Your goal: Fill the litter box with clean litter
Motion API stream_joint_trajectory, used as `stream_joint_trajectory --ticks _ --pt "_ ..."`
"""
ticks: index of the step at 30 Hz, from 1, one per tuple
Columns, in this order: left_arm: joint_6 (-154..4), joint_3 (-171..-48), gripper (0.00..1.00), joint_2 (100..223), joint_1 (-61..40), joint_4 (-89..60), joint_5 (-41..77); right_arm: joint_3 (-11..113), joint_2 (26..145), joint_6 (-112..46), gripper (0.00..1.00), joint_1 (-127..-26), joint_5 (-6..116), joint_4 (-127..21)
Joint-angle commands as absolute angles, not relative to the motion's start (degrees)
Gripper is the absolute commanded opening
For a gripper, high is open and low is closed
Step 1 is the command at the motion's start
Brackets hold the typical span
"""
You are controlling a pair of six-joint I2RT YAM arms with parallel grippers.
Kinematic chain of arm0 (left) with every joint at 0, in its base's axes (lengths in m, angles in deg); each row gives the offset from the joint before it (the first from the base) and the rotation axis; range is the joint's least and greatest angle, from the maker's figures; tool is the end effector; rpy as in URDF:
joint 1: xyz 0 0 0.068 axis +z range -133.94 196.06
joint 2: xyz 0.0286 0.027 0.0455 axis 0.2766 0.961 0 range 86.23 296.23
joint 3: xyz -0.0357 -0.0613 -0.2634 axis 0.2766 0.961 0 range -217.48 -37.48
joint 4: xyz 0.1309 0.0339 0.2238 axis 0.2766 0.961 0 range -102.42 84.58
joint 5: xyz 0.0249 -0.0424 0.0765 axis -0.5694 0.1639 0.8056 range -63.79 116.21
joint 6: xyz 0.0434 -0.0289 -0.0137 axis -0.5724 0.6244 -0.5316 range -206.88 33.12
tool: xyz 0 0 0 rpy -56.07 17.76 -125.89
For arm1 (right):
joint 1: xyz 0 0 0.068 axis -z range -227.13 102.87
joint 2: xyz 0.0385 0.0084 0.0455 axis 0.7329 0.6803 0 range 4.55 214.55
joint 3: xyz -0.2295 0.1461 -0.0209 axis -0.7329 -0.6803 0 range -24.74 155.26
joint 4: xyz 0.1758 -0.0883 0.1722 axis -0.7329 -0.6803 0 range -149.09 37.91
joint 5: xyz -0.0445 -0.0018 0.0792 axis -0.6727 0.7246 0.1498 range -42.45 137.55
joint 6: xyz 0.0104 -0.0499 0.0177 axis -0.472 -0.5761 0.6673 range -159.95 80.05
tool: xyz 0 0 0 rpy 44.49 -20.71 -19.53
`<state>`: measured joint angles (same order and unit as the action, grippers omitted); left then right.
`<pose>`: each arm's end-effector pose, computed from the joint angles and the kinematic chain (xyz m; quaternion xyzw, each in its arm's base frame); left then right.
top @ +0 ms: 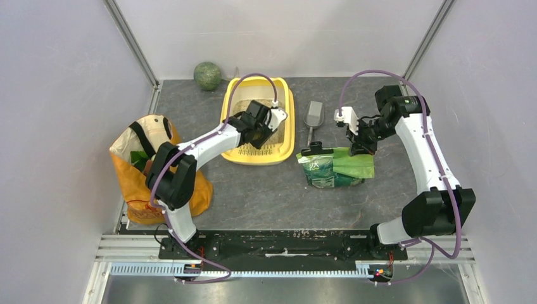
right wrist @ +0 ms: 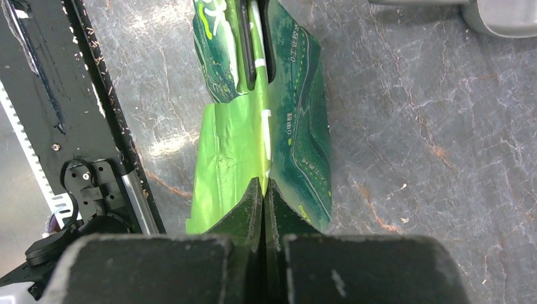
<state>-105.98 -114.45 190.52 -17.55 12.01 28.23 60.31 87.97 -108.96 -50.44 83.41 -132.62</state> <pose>0.3324 -0.2195 0.2241 0.4141 0.8491 -0.0249 0.3271 0.2512 0.0355 0.3418 -0.5828 0.7470 0.2074 0.2436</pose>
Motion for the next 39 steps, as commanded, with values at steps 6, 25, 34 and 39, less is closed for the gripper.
stream_joint_trajectory --ticks 6,25,34,39 --pt "-94.0 -105.7 0.39 185.0 -21.2 20.1 20.8 62.7 82.7 -113.3 0.00 -47.5 87.2 -135.4" --pt "-104.2 -124.7 0.88 178.4 -21.7 12.9 -21.7 49.7 73.0 -119.4 0.00 -44.5 93.5 -129.8" --pt "-108.6 -134.6 0.88 189.5 -28.1 15.1 -20.5 47.1 70.7 -120.0 0.00 -44.4 91.9 -127.7" --pt "-108.8 -134.2 0.89 190.9 -29.6 14.1 -20.4 47.1 71.3 -120.2 0.00 -44.2 92.3 -127.6"
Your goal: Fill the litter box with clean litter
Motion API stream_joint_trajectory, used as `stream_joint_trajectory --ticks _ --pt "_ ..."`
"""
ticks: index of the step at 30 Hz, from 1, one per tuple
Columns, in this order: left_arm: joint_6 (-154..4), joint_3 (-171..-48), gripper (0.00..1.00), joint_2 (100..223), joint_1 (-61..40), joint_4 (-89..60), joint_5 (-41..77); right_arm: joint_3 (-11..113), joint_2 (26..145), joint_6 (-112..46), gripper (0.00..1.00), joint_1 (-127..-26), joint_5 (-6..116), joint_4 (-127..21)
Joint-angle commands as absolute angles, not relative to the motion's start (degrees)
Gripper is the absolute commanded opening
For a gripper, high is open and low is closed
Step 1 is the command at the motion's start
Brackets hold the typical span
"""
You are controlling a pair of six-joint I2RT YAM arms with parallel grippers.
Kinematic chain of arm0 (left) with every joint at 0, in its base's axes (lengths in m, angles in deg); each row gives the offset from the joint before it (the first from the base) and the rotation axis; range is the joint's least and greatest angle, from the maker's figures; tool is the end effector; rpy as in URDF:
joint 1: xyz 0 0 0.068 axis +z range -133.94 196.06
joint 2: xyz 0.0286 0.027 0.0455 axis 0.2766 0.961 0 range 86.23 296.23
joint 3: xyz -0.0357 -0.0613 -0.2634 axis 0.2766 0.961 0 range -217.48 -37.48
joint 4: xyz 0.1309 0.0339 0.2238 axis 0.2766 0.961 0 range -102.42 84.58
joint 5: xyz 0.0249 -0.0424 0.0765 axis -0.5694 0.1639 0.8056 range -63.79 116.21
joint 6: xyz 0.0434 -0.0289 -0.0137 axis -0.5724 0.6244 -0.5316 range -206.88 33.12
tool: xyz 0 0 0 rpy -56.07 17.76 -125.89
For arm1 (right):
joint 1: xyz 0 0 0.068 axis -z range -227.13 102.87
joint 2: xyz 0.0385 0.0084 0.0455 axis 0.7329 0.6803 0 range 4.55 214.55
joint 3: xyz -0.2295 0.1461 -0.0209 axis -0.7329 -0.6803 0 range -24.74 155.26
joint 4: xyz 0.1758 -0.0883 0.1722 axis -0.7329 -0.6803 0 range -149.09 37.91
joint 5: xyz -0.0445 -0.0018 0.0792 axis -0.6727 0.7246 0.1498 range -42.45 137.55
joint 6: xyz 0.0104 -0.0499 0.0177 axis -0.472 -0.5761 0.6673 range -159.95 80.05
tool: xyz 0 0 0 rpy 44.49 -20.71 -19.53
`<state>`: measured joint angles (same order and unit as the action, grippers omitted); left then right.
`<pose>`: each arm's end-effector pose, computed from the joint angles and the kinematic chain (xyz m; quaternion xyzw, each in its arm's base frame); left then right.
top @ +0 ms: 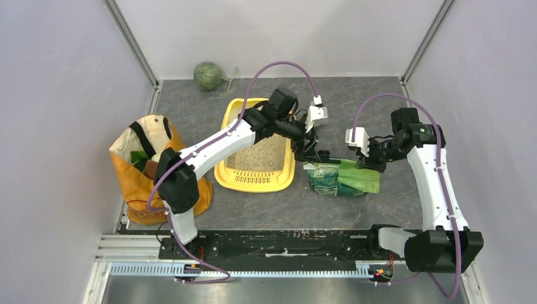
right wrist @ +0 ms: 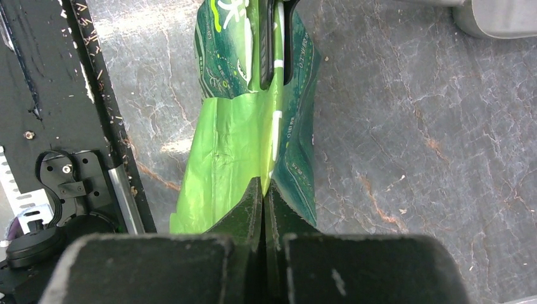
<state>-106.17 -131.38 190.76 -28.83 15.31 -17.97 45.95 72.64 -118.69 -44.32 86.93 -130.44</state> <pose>0.2773 -0.3113 0.3211 0.5818 0.6197 -0.4196 0.3186 0.1895 0.0134 0.3311 -0.6077 0.7109 0.1768 0.3069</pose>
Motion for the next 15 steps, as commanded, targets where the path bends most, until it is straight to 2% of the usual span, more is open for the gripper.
stream_joint_trajectory --ticks 1,11,15 --pt "-108.4 -134.2 0.89 191.3 -29.8 13.5 -20.3 47.1 71.5 -120.3 0.00 -44.2 92.4 -127.6" --pt "-105.5 -134.7 0.77 194.3 -30.3 11.2 -21.0 47.5 71.7 -120.4 0.00 -43.8 92.2 -127.7" --pt "-104.4 -134.2 0.62 194.3 -30.3 10.1 -22.2 47.2 71.6 -120.5 0.00 -43.7 92.2 -127.8"
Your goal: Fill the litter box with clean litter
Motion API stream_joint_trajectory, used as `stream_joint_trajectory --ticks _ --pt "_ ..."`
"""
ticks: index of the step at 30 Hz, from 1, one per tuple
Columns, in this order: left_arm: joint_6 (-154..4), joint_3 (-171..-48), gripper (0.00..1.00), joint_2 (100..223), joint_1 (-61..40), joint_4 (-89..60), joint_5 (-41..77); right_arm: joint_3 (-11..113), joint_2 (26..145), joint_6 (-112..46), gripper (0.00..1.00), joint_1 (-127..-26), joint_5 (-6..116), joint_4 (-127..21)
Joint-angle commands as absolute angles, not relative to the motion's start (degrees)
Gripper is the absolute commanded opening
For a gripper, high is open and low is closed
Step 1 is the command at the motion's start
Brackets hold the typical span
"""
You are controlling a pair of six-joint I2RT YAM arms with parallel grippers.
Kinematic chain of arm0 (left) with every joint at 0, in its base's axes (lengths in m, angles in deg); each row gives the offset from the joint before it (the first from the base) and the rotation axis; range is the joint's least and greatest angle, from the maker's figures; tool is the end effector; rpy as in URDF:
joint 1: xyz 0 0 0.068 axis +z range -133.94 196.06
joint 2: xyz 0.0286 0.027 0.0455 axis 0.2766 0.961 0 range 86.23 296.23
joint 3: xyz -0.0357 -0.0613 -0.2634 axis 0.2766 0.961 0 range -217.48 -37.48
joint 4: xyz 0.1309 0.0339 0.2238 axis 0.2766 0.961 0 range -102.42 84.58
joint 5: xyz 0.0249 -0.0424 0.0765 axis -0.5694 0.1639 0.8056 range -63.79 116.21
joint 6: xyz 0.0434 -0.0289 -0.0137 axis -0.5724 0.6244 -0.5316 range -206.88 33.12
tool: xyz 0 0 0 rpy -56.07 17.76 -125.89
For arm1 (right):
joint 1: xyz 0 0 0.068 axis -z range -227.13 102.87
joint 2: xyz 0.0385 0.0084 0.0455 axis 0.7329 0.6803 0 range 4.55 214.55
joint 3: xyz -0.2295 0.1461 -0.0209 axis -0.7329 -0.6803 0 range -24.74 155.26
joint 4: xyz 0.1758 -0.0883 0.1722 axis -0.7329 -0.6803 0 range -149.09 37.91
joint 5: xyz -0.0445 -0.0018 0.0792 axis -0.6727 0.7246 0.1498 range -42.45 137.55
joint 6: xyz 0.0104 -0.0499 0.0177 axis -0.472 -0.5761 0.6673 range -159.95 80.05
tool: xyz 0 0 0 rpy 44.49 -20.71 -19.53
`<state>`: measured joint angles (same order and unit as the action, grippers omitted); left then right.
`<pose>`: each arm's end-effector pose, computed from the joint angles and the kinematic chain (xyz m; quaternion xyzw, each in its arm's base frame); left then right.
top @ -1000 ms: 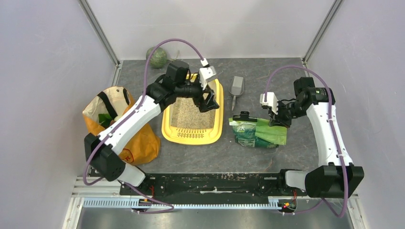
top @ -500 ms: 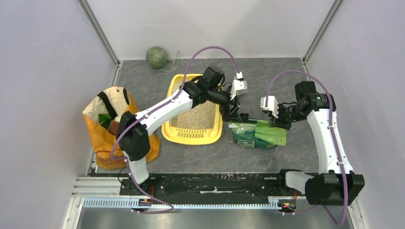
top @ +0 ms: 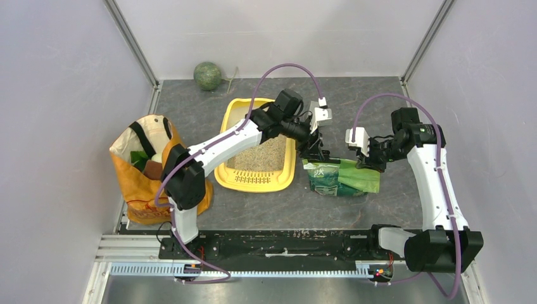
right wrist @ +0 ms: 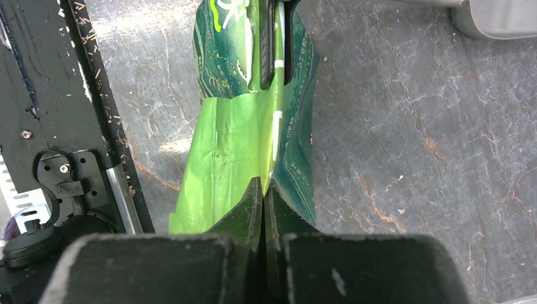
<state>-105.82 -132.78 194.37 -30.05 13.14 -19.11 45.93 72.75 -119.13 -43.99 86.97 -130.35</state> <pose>0.2813 -0.3289 0.3069 0.5880 0.6104 -0.4315 0.3089 0.1901 0.0123 0.3308 -0.6082 0.7103 0.1753 0.3080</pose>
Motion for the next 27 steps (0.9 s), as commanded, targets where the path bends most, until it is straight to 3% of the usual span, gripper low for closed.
stream_joint_trajectory --ticks 1,3,7,15,22,27 --pt "-104.0 -134.1 0.57 194.2 -30.3 9.8 -22.9 47.2 71.6 -120.6 0.00 -43.7 92.1 -127.8" --pt "-103.0 -134.0 0.46 194.2 -30.3 8.7 -24.2 47.2 71.8 -120.5 0.00 -43.7 92.1 -127.8" --pt "-100.3 -132.5 0.03 193.2 -30.3 5.0 -25.9 47.2 72.1 -119.9 0.00 -43.5 91.4 -128.0" --pt "-83.7 -133.3 0.02 192.4 -25.1 -10.4 -23.0 46.8 72.5 -121.9 0.00 -40.1 90.4 -130.5" --pt "-92.1 -140.2 0.02 196.2 -24.5 -3.5 -7.1 50.8 76.5 -121.2 0.00 -34.2 91.1 -132.9" --pt "-99.1 -128.7 0.02 190.3 -26.9 -4.2 -4.3 53.9 80.0 -118.1 0.00 -29.5 91.9 -132.2"
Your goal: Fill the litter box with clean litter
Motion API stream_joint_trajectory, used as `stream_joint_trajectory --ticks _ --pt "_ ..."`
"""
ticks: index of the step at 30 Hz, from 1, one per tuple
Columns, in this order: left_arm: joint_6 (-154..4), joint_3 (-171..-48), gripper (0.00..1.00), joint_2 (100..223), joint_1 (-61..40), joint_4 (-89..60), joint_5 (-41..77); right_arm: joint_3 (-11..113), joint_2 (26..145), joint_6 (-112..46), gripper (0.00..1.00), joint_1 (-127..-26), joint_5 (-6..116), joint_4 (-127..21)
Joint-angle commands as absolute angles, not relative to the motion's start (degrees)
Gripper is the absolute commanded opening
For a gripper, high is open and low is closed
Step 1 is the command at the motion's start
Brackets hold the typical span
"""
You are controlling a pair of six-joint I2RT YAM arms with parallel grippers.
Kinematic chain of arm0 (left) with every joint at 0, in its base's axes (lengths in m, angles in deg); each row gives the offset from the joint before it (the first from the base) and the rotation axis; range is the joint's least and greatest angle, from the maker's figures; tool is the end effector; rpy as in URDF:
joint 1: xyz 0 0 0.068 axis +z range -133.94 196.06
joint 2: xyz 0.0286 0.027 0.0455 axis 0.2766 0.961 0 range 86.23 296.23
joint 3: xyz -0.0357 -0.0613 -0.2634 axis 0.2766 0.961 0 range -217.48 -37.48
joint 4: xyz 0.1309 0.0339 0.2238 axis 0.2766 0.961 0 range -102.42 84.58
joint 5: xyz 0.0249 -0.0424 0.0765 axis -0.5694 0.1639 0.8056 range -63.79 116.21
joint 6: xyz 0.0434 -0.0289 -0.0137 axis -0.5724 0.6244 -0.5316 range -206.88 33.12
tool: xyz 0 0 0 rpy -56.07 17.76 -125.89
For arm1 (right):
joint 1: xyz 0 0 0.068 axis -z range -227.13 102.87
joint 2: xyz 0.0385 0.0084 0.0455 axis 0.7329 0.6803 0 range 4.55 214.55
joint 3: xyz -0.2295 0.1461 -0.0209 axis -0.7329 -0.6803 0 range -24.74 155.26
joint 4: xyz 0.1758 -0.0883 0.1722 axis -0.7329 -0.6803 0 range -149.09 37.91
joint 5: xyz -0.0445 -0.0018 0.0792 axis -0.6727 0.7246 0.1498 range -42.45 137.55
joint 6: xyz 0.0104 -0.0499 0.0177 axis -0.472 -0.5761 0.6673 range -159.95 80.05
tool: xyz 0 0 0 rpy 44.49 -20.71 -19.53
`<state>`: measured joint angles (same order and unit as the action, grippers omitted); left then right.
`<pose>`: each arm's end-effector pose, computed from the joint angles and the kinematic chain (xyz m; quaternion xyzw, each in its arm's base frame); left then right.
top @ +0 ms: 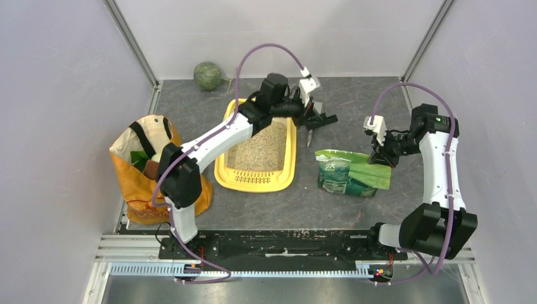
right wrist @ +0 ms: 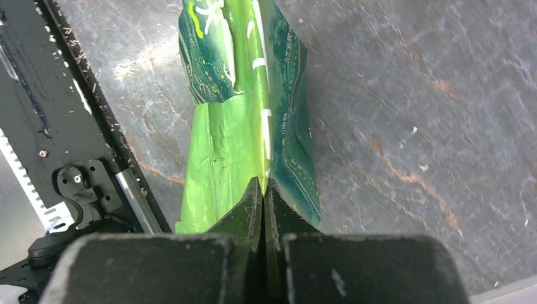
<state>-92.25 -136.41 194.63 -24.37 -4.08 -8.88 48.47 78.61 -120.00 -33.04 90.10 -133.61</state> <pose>0.3316 -0.3094 0.3514 0.4633 0.6406 -0.4015 0.4623 0.2064 -0.0269 0.3244 -0.5263 0.7668 0.2011 0.3074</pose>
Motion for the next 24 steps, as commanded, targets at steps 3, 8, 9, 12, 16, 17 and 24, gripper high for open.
stream_joint_trajectory --ticks 3,8,9,12,16,17,24 --pt "-100.3 -122.5 0.02 185.2 -27.3 -5.2 -5.6 55.0 82.3 -115.6 0.00 -27.2 91.9 -130.0" --pt "-106.3 -114.5 0.02 179.9 -31.1 -4.3 -5.0 58.0 86.2 -107.1 0.00 -25.8 93.5 -123.8" --pt "-107.1 -113.4 0.02 180.3 -32.3 -4.1 -3.5 58.4 86.8 -104.7 0.00 -25.8 93.9 -122.3" --pt "-107.2 -112.0 0.02 183.4 -34.8 -5.5 2.3 59.6 87.7 -98.8 0.00 -25.9 94.2 -117.8" --pt "-106.1 -111.8 0.02 187.4 -36.3 -9.7 5.5 62.7 89.1 -96.6 0.00 -25.9 93.9 -116.3" --pt "-106.1 -110.8 0.02 187.1 -36.7 -11.6 6.0 63.1 89.2 -96.9 0.00 -25.9 93.6 -116.1" --pt "-105.1 -106.8 0.02 180.7 -37.3 -18.7 5.5 61.1 88.5 -102.0 0.00 -25.1 92.6 -117.0"
